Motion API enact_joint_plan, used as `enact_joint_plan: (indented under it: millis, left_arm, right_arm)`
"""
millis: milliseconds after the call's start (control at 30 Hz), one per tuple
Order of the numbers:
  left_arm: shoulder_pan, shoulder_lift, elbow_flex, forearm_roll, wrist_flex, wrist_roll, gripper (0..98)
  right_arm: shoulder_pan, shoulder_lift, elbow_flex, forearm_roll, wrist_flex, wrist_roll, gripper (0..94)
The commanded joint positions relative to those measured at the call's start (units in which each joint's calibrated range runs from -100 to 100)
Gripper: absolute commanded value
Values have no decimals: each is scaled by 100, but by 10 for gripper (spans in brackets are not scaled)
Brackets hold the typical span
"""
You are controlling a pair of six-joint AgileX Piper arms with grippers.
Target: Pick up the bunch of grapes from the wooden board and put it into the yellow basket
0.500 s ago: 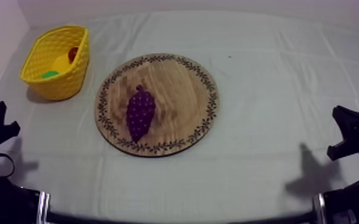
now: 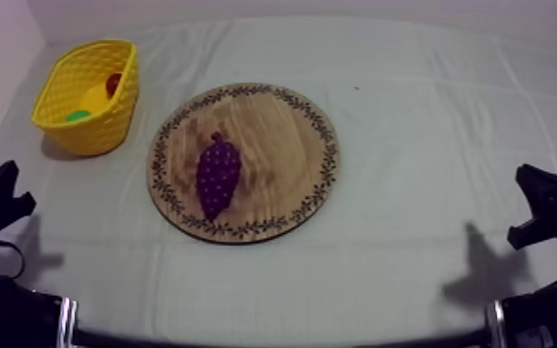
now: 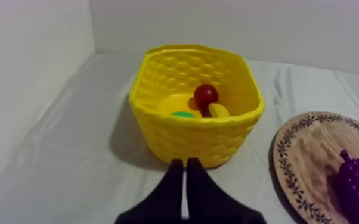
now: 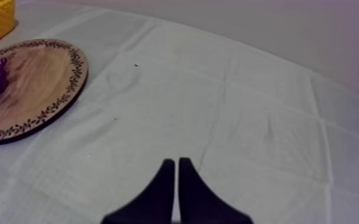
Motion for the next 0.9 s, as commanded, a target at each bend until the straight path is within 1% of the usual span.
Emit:
enact_joint_plan:
  millis: [0,100,233,433,567,667,733,867]
  left_arm:
    - [78,49,-43,-106,-7,70,0]
    - [224,291,-283,-337,-14,288,0]
    - [433,878,-1021,-524,144,519,0]
    - [762,2015,-2767,-589,909,755,0]
    - [1051,2754,-3998,-620,1508,925,0]
    - [1315,3297,-4855,-686,1928,1067,0]
    - [1565,3688,-5402,-810,2221,1214,0]
    - [2160,4474,-6314,-1171,2780,1551,0]
  right_arm:
    - [2,-1,-3,1,4,3,4]
    - [2,-1,-3,1,4,3,4]
    - [2,-1,-3,1,4,2,4]
    - [2,-1,-3,1,4,1,4]
    - [2,-1,-3,1,4,2,4]
    - [2,-1,-3,1,4,1,4]
    - [2,-1,-3,1,4,2,4]
    - [2,-1,-3,1,4,3,4]
